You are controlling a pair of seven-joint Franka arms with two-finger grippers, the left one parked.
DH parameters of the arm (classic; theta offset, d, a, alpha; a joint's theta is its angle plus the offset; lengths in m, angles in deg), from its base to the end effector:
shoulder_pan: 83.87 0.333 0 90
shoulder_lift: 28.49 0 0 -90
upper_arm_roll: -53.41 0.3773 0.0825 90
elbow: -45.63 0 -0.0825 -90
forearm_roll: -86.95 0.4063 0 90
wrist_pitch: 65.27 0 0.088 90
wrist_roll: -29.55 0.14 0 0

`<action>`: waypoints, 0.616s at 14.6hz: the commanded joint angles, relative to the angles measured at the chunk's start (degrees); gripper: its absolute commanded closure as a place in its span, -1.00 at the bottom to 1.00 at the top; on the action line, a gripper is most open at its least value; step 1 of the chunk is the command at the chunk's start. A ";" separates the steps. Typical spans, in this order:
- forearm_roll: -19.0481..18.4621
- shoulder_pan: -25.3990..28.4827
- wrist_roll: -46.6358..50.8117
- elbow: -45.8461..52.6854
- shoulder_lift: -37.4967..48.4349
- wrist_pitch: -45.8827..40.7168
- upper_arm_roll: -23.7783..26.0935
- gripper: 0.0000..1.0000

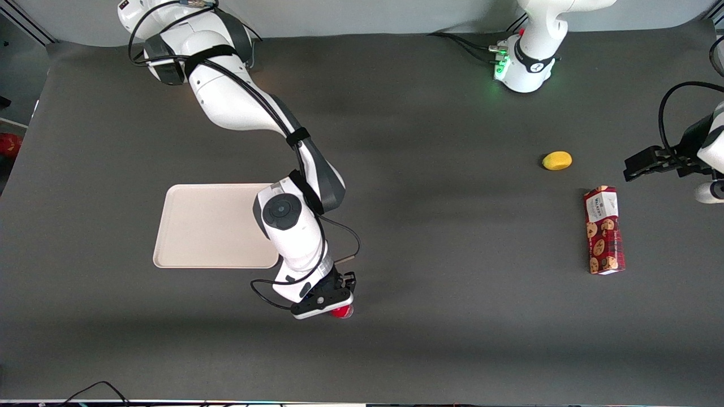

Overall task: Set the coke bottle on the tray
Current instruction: 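Close the right gripper around the red Coca-Cola bottle's body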

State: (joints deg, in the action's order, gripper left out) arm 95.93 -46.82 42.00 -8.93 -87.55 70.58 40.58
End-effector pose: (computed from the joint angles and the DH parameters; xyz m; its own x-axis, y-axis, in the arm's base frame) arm 0.7843 0.4547 0.2832 0.8892 0.2295 0.3958 0.2661 -0.9631 -0.0392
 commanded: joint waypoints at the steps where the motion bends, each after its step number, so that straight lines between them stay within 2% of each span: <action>1: 1.04 0.13 -1.47 1.64 -1.05 2.40 -0.35 1.00; 3: 0.87 0.04 -2.07 1.55 -0.79 2.15 -0.52 1.00; 9: 0.78 0.13 -2.16 1.73 4.03 -10.66 -1.49 1.00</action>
State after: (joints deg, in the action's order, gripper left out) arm 95.93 -46.84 41.64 -7.29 -86.75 64.55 40.08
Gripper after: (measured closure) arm 0.626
